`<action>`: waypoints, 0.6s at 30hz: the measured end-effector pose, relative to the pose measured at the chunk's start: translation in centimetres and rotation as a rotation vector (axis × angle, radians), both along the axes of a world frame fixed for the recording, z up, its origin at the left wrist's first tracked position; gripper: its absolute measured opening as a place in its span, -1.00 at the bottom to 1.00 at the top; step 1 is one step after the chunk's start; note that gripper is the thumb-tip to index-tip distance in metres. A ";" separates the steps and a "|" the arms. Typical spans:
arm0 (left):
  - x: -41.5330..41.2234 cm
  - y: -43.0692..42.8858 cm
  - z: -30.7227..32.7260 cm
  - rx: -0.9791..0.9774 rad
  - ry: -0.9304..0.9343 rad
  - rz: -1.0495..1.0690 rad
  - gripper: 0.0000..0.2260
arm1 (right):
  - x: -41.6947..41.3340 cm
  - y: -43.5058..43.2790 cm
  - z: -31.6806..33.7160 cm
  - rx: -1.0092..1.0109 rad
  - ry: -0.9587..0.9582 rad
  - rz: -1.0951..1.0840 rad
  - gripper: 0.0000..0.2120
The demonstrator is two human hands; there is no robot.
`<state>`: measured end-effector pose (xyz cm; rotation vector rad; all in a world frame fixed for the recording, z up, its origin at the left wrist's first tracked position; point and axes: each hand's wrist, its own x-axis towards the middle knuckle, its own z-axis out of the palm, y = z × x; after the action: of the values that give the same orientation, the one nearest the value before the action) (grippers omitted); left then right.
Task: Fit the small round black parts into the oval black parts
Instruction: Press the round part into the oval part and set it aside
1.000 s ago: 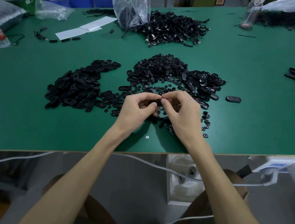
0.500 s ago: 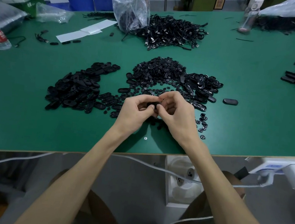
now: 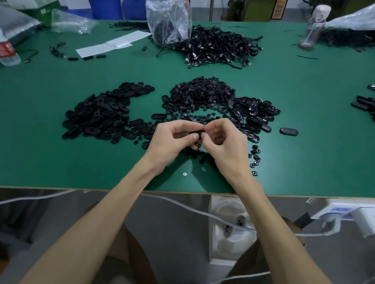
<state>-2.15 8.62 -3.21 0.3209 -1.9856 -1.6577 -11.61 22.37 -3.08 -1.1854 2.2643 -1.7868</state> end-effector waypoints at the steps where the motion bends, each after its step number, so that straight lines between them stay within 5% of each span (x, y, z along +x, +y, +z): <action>1: 0.1 -0.1 0.0 0.046 0.009 -0.006 -0.78 | 0.0 0.0 0.0 -0.005 -0.003 -0.004 -0.87; 13: 0.0 -0.1 -0.1 0.046 0.051 0.040 -0.80 | -0.3 0.3 1.0 0.024 -0.084 -0.005 -0.91; 18: -0.2 -0.3 -0.3 -0.005 0.036 0.127 -0.83 | -5.9 4.0 3.4 0.033 -0.008 -0.284 -0.93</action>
<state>-2.31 8.29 -3.53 0.4045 -1.9023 -1.5676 -17.51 26.35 0.36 -0.8866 2.5553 -1.8248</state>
